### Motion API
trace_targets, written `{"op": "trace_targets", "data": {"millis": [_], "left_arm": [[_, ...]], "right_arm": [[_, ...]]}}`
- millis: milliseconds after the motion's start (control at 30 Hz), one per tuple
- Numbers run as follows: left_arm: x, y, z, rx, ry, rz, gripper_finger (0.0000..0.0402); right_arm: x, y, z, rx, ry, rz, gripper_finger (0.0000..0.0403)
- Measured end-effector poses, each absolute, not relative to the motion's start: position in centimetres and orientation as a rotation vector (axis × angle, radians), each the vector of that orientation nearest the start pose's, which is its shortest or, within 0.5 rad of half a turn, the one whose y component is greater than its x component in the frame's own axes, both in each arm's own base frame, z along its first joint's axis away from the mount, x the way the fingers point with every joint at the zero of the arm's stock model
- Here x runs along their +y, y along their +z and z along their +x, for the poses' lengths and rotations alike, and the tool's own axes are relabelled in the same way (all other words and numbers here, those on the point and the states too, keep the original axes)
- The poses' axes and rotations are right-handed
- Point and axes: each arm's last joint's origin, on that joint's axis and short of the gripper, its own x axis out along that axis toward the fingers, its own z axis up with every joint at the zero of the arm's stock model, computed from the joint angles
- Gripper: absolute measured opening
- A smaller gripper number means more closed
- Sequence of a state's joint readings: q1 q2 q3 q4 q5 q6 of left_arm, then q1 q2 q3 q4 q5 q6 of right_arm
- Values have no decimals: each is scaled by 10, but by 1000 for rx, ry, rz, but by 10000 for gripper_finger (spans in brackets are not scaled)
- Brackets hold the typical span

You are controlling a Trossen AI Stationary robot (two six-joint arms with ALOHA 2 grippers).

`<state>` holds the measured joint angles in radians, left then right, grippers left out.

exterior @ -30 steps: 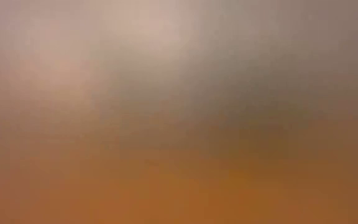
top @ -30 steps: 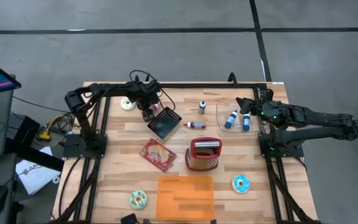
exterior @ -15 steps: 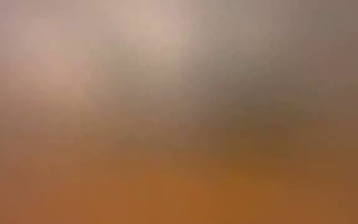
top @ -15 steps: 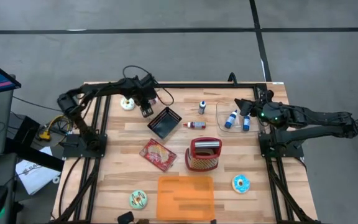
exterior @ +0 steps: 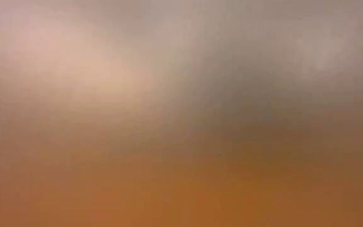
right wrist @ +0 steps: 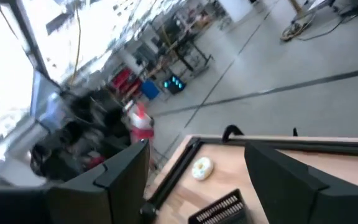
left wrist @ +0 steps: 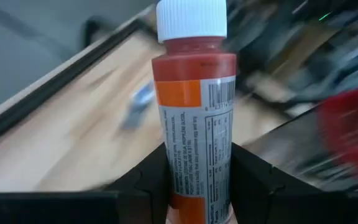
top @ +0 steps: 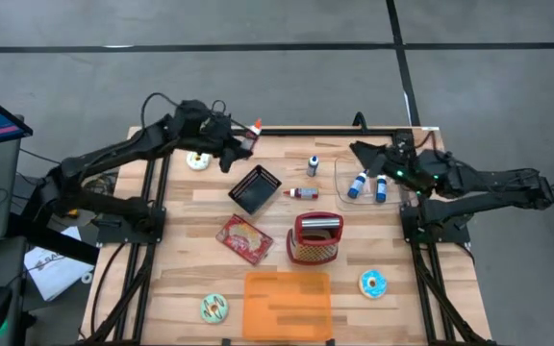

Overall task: Pick & Place Food Item
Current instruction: Put the orange food coloring bottle into the transparent bin

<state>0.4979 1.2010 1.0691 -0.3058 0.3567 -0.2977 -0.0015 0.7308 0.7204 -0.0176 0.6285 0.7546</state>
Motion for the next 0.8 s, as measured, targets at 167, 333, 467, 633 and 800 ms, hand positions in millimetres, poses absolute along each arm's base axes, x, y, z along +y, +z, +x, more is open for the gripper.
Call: {"op": "trace_targets", "data": {"millis": [167, 333, 467, 633, 800], "left_arm": [[89, 354, 252, 219, 72, -544, 122], [75, 357, 264, 171, 10, -581, 122], [69, 363, 267, 120, -28, -591, 122], [65, 375, 268, 68, -52, -577, 122], [61, 384, 268, 38, -49, -543, 122]], "right_arm": [[-21, 364, 190, -170, -557, 642, 255], [-29, 407, 219, -145, -511, 540, 255], [-38, 429, 245, -49, -463, 501, 255], [-46, 441, 276, -8, -428, 480, 255], [-56, 442, 304, 11, -376, 510, 255]]}}
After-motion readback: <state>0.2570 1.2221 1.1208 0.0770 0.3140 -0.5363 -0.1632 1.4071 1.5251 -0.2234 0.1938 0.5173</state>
